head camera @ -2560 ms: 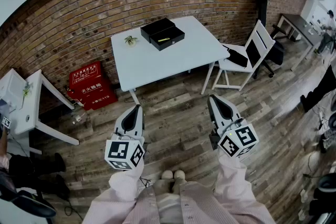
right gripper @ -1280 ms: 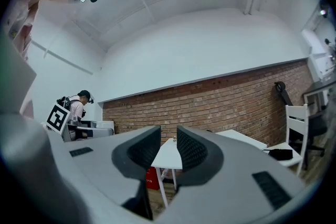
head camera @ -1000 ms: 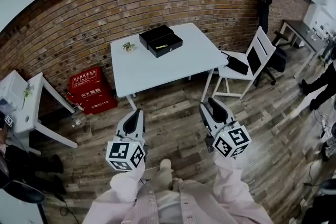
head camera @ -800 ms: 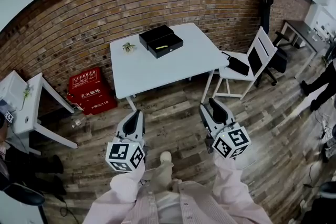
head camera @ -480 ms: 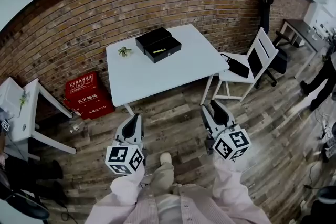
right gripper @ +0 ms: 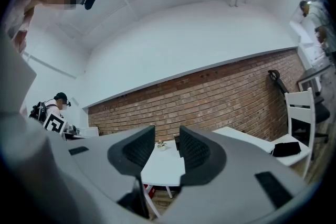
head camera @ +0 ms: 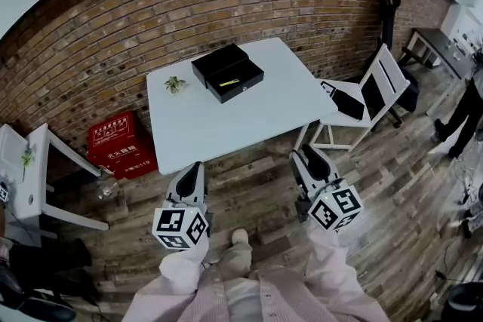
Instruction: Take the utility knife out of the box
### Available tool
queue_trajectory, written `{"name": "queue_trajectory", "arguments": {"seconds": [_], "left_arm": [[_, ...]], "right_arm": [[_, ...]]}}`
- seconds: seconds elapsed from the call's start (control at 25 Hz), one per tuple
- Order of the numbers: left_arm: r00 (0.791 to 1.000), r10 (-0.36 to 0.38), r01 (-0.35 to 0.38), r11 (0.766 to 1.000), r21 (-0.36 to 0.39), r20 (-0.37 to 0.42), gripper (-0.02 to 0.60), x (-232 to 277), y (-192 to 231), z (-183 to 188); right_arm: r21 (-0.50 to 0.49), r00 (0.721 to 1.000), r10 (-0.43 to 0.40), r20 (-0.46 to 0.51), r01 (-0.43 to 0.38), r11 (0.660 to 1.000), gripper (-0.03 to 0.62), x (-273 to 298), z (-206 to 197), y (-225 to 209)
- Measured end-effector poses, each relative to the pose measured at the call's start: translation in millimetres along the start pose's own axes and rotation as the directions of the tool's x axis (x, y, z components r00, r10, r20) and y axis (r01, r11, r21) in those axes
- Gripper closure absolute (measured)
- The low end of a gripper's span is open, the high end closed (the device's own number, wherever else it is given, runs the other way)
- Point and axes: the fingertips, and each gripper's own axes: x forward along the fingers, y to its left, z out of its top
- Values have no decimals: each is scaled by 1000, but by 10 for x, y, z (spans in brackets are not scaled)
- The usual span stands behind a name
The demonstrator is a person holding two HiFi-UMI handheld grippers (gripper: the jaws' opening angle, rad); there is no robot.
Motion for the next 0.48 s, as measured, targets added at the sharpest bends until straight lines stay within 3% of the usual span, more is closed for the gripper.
{"name": "queue_trajectory", "arguments": {"seconds": [0.48], "left_arm": [[1000, -18, 18, 1000, -10, -12, 589, 818, 522, 101]], "right_arm": [[-18, 999, -20, -34, 19, 1000, 445, 892, -115, -304]]}}
